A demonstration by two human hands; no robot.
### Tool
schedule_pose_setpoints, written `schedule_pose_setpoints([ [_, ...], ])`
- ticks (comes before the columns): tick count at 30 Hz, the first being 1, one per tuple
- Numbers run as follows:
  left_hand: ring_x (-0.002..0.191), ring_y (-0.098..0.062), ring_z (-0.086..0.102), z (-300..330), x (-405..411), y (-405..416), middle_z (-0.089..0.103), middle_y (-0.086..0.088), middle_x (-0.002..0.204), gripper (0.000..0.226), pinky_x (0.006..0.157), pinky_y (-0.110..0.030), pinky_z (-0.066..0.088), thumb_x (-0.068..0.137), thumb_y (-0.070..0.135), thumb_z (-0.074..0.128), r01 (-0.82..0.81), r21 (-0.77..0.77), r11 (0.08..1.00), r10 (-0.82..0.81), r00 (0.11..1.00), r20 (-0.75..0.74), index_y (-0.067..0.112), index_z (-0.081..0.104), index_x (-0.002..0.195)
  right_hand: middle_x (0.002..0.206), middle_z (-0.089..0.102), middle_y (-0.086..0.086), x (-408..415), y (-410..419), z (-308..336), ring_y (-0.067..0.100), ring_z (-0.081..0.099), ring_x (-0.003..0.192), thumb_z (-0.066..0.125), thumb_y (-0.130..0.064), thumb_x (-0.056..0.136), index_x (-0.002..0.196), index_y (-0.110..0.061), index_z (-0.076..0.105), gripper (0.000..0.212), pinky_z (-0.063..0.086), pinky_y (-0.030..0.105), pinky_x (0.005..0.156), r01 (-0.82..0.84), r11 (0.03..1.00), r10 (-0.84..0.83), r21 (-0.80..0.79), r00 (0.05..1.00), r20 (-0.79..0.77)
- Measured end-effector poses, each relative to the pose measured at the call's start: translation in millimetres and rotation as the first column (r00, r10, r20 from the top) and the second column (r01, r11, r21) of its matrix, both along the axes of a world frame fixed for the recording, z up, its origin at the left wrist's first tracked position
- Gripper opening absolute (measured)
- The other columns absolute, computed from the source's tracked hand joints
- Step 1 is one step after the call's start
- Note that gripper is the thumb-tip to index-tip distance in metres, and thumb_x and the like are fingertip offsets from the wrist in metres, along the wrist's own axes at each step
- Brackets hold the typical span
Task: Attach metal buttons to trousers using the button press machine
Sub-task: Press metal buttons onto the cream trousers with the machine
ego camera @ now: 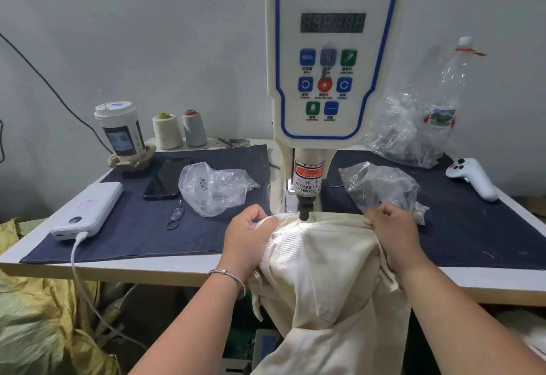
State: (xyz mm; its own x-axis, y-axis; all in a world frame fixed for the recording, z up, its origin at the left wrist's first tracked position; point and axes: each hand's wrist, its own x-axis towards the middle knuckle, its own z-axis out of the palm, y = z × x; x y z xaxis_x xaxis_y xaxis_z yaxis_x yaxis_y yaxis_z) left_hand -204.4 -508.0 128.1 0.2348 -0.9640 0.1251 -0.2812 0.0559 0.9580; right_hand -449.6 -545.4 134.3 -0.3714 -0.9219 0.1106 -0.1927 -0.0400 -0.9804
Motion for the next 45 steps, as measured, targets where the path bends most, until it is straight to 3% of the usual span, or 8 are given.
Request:
schedule_pose_setpoints([
  [17,0.051,-0.006,0.034,-3.1,1.2,0.8,0.041,0.009,0.054,0.036,0.047,-0.016,0.031,0.086,0.019,0.068,-0.014,-0.049,0.999,0.014,1.0,-0.002,0.019,0.044,0.059,0.053,0.047,-0.001,0.6,2.1,-0.9,0.008,0.04,0.051,0.064,-0.008,0.081,0.059,-0.007,0.051,0.026,0.034,0.014,0.045,-0.009,1.0,0.009,0.011,1.0,0.021],
  [21,0.055,-0.009,0.037,4.2,0.2,3.1,0.046,0.006,0.059,0.03,0.05,-0.017,0.034,0.087,0.025,0.069,-0.011,-0.003,1.0,0.011,1.0,-0.021,0.014,0.05,0.066,0.068,0.057,0.008,-0.8,9.9,10.3,0.02,0.05,0.07,0.068,-0.016,0.084,0.071,-0.006,0.057,0.02,0.044,0.03,0.065,-0.068,0.993,0.056,0.096,0.991,0.122],
  [27,0.065,-0.014,0.044,18.8,6.8,17.7,0.051,-0.002,0.066,0.031,0.056,-0.02,0.04,0.093,0.027,0.064,-0.037,0.058,0.998,0.048,0.977,-0.208,0.007,0.06,0.069,0.111,0.069,0.022,-7.0,38.8,74.2,0.036,0.066,0.104,0.084,-0.021,0.061,0.111,-0.001,0.069,0.055,0.055,0.048,0.087,-0.547,0.769,0.282,0.331,0.755,0.591],
  [31,0.063,0.0,0.054,25.2,27.5,32.8,0.067,0.015,0.066,0.028,0.063,-0.012,0.039,0.089,0.033,0.064,-0.063,0.135,0.989,0.063,0.998,0.005,0.021,0.069,0.065,0.115,0.066,0.025,0.4,69.0,83.4,0.035,0.066,0.095,0.07,-0.009,0.071,0.115,0.007,0.066,0.047,0.054,0.048,0.088,-0.669,0.639,0.349,0.38,0.692,0.632],
  [35,0.077,-0.021,0.06,31.4,56.5,63.2,0.066,-0.009,0.08,0.018,0.078,-0.036,0.045,0.071,0.031,0.074,0.131,0.376,0.917,0.026,0.922,-0.385,0.015,0.072,0.079,0.096,0.07,0.025,10.7,100.3,91.7,0.031,0.071,0.079,0.061,-0.004,0.078,0.097,0.008,0.073,0.026,0.061,0.04,0.071,-0.773,0.523,0.45,0.359,0.608,0.654],
  [38,0.08,-0.02,0.043,57.6,74.1,79.6,0.046,-0.007,0.084,0.015,0.078,-0.033,0.035,0.076,0.019,0.055,0.416,0.373,0.829,-0.115,0.781,-0.614,0.008,0.057,0.087,0.077,0.069,0.021,20.9,117.9,113.7,0.026,0.07,0.065,0.062,0.003,0.075,0.076,0.002,0.072,0.01,0.057,0.031,0.055,-0.803,0.53,0.569,0.274,0.575,0.588],
  [41,0.09,-0.019,0.058,95.9,74.4,85.5,0.068,-0.005,0.099,0.039,0.081,-0.031,0.043,0.085,0.034,0.049,0.478,0.35,0.806,-0.389,0.873,-0.295,0.0,0.067,0.09,0.073,0.069,0.012,37.6,130.5,136.5,0.019,0.068,0.062,0.066,0.003,0.079,0.082,-0.003,0.067,0.007,0.053,0.024,0.052,-0.816,0.521,0.713,0.251,0.578,0.397],
  [45,0.098,-0.01,0.064,141.0,35.1,112.5,0.068,0.009,0.104,0.078,0.087,-0.031,0.048,0.051,0.08,0.072,0.564,0.214,0.798,-0.601,0.77,0.214,0.028,0.065,0.108,0.068,0.065,0.002,50.1,141.7,166.6,0.014,0.062,0.059,0.078,-0.009,0.075,0.086,-0.01,0.06,0.021,0.048,0.023,0.05,-0.841,0.523,0.828,0.138,0.539,0.152],
])
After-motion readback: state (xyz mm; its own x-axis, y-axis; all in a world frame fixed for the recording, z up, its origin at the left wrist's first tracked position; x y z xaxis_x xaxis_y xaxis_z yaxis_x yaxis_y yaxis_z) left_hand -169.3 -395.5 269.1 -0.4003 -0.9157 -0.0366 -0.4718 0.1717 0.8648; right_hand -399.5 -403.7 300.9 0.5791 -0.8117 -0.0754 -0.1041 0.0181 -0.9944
